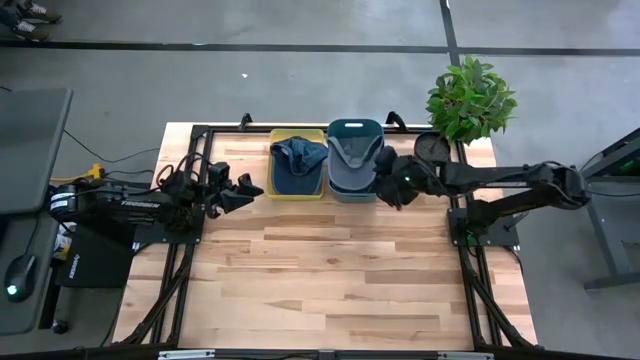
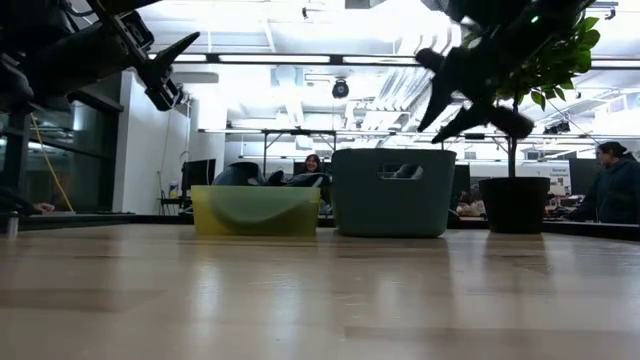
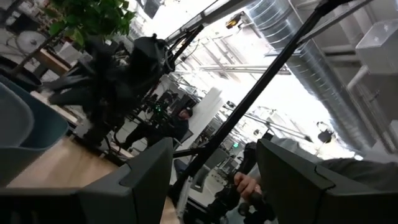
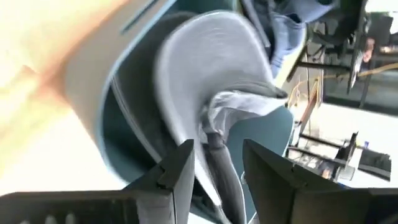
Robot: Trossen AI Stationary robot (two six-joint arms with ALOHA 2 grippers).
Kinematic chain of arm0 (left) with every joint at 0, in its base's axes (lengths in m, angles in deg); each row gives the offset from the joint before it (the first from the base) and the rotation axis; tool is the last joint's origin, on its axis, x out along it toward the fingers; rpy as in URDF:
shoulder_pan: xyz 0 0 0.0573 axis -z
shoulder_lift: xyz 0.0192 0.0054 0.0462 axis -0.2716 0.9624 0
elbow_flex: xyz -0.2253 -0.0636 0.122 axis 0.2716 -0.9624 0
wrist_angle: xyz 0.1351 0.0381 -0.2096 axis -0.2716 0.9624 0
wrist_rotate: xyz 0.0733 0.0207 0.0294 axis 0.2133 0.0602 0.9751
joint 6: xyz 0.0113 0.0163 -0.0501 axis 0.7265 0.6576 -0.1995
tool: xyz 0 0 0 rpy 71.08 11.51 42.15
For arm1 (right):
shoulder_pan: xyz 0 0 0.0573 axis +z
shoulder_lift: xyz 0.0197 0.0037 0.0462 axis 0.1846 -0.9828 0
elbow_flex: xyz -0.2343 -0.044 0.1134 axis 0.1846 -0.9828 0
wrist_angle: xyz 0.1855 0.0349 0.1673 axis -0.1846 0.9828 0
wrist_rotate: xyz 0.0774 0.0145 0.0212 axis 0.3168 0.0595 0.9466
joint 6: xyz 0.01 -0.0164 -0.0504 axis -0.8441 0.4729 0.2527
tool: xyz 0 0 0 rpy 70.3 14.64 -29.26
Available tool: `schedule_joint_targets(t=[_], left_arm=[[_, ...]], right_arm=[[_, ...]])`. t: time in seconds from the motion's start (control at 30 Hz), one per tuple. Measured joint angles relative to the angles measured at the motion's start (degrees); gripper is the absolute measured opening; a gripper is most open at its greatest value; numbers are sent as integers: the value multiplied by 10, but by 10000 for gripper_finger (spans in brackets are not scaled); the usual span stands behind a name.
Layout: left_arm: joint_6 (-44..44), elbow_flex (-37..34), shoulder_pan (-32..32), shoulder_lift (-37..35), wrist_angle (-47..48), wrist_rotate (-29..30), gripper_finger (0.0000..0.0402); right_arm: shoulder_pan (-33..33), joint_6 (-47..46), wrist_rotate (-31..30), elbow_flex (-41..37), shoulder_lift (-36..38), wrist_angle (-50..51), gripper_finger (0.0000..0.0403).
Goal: Pick & Place hat
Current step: Put the grey cap into the grey bin, then return to Home Position
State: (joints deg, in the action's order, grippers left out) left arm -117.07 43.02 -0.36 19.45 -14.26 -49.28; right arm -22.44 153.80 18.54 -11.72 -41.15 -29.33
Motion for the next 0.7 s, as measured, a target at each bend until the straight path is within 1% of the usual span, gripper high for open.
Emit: schedule_joint_targets(t=[0.2,0.37,0.47,0.53,0.63,0.7], left_arm=[[-29,3,0,0,14,-13,229],[-31,10,0,0,58,-18,229],[-70,11,0,0,97,-25,229],[-61,11,0,1,118,-31,229],[22,12,0,0,98,-31,229],[81,12,0,0,75,-31,229]], right_arm=[[51,-156,-37,0,77,39,129],[104,-339,-36,0,149,57,129],[130,-455,-8,0,181,67,129],[143,-545,25,0,195,71,129],[154,-660,89,0,207,94,129],[162,-716,118,-6,212,111,129]])
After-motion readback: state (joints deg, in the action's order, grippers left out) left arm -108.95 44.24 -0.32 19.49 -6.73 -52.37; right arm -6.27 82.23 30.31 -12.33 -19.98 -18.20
